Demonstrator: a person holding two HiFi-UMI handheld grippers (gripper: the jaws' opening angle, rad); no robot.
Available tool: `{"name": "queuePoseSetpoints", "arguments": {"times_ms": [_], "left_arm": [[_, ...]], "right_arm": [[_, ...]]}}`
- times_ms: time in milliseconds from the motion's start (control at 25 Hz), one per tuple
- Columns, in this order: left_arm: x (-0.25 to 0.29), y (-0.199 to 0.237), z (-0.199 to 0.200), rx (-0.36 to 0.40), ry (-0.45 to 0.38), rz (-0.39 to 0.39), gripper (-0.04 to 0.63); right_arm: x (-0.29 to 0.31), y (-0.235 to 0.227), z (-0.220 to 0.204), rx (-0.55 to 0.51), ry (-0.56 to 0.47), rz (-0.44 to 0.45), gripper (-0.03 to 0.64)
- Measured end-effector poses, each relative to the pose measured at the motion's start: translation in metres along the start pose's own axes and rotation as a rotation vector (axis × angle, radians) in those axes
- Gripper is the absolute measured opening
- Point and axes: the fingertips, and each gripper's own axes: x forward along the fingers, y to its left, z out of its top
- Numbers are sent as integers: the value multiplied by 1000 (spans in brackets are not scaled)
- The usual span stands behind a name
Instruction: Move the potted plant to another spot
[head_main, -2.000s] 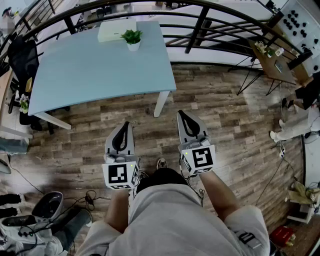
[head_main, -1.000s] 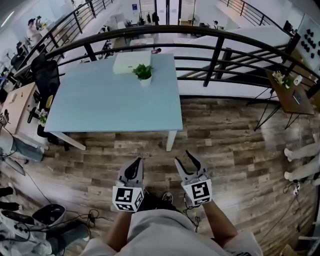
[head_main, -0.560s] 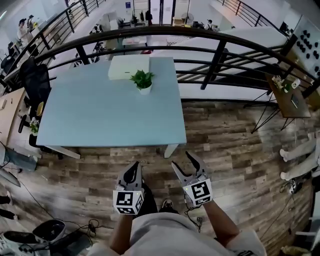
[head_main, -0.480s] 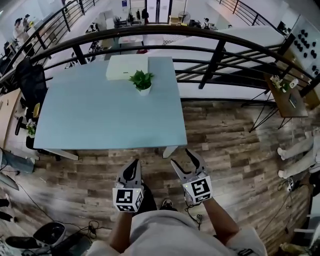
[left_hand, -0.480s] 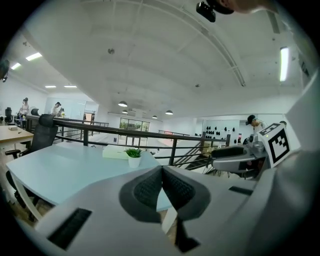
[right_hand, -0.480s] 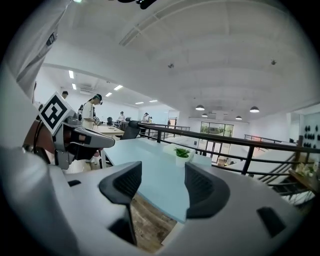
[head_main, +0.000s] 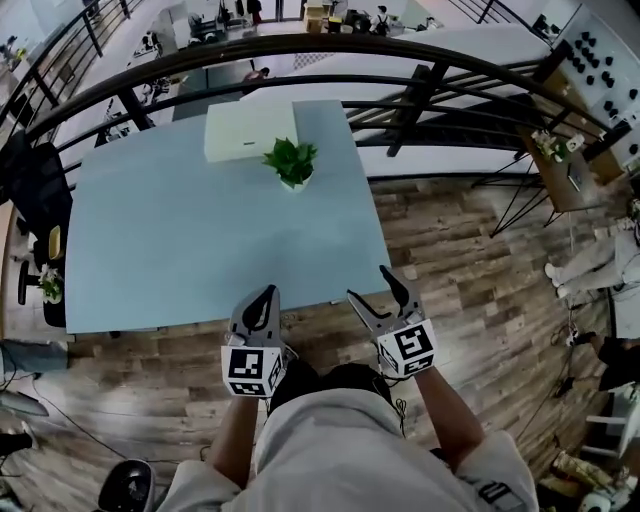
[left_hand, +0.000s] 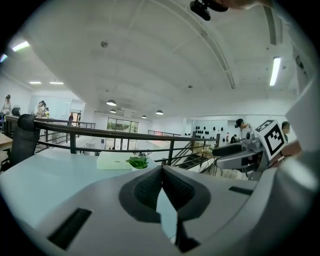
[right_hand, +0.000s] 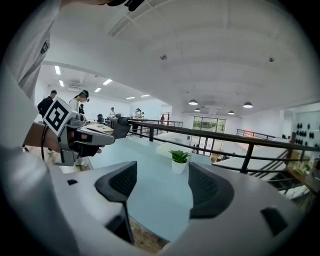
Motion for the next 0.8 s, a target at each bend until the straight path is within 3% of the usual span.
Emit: {"name": "queuePoseSetpoints", "arguments": {"times_ms": [200,520,800], "left_arm": [[9,11,-4,-15,19,-38,12],[30,34,-19,-31,62,-34,12],[71,64,-28,-3,114,16,12]], "right_arm": [[18,2,3,-1,18,-1,337],[42,-14,-4,-24,30,1,362],[88,-38,-22,-16,46,57,386]]}}
